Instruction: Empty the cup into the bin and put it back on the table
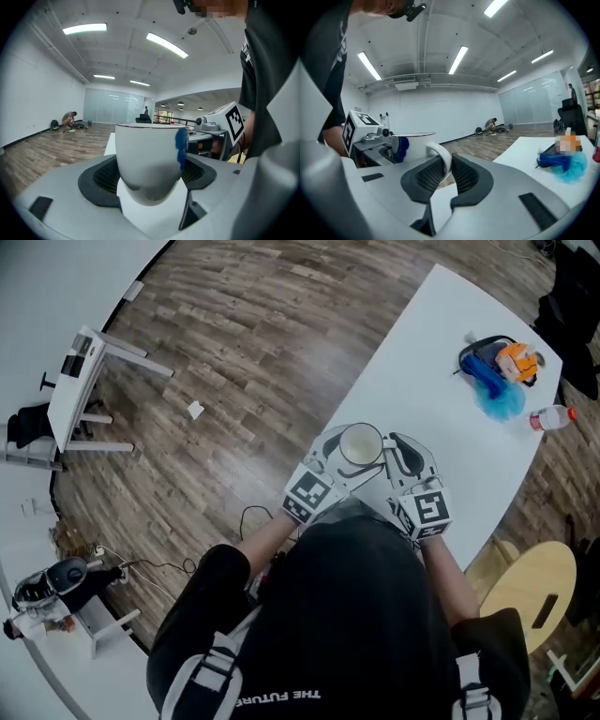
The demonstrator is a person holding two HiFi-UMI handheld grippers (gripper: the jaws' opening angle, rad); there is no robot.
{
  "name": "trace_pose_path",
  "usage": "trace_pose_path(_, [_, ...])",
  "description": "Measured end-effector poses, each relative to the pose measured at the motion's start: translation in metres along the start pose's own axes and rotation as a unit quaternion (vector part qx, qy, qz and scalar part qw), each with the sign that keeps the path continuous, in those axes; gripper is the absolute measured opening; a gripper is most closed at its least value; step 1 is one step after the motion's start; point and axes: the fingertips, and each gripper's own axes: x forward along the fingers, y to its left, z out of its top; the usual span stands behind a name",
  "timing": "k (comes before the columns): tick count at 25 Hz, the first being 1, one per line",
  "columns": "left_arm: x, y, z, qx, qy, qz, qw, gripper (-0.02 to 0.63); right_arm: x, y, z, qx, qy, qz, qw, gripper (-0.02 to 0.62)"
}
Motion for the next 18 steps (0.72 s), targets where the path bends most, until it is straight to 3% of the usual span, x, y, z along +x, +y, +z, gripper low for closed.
trace_pose_path(5, [-0.065,0.044,-0.026,-0.046,-0.002,0.064,0.9969,0.391,0.056,0.065,-0.013,0.042,0.051,0.084,0.994,0.057])
trace_pose_path(7, [-0.087,0.058,-0.045,-0.089,0.003,0.085,0.9924,0.391,0.075,0.089,-0.026,0.041,0.081,0.115,0.989,0.057])
trace_pose_path(10, [-0.118,0.070,-0.085,-0.165,0.020,0.108,0.9801,0.391,0.097,0.127,-0.056,0.032,0.132,0.155,0.979,0.057])
trace_pose_path(18, [-0.168,0.093,-0.167,-0.281,0.070,0.160,0.9437,0.391,0.139,0.192,-0.123,0.033,0.231,0.223,0.947,0.057])
